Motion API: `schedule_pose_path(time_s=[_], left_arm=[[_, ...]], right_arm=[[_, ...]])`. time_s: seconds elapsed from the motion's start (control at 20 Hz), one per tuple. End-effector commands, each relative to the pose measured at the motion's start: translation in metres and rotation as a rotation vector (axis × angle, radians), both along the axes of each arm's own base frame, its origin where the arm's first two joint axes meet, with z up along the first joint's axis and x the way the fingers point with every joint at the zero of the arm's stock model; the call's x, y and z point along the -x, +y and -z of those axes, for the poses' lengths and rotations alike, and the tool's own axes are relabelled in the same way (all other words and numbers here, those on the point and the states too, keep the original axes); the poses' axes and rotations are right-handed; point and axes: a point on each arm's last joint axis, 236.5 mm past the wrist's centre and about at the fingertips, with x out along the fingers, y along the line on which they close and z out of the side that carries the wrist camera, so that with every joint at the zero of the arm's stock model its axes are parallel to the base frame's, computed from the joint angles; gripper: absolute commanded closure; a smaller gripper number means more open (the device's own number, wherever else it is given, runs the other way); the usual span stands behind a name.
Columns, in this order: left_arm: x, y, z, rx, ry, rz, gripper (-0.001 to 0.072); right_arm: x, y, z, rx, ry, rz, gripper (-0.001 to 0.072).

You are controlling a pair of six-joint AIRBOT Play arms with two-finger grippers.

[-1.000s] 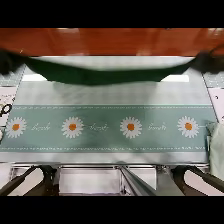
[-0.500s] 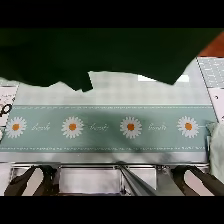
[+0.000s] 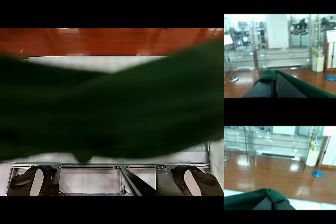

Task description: Fold the shirts.

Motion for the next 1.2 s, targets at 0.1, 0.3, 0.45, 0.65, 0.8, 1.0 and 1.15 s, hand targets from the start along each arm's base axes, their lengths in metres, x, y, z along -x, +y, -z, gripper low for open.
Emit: schedule_pose_path(time_s=[0.1, 0.3, 0.45, 0.65, 0.8, 1.0, 1.15], left_arm=[[-0.035, 0.047, 0.075, 0.086, 0.248, -0.104, 0.0691], [-0.135, 0.058, 0.187, 0.175, 0.571, -0.077, 0.0691], [-0.21, 0.05, 0.265, 0.285, 0.691, 0.003, 0.0691], [-0.299, 0.047, 0.364, 0.488, 0.82, 0.039, 0.0691], [-0.36, 0.047, 0.422, 0.535, 0.861, 0.016, 0.0691], [-0.429, 0.044, 0.464, 0.548, 0.88, 0.008, 0.0691], [-0.459, 0.036, 0.494, 0.548, 0.927, 0.02, 0.0691]], right_arm=[[-0.029, 0.001, 0.075, -0.087, 0.219, -0.035, 0.0687], [-0.098, 0.004, 0.153, -0.206, 0.373, -0.112, 0.0688], [-0.152, 0.003, 0.233, -0.302, 0.534, -0.152, 0.0687], [-0.229, -0.019, 0.318, -0.37, 0.654, -0.122, 0.0688], [-0.293, -0.037, 0.365, -0.46, 0.638, -0.074, 0.0688], [-0.359, -0.057, 0.424, -0.548, 0.668, -0.026, 0.0688], [-0.393, -0.057, 0.455, -0.608, 0.72, -0.045, 0.0688]])
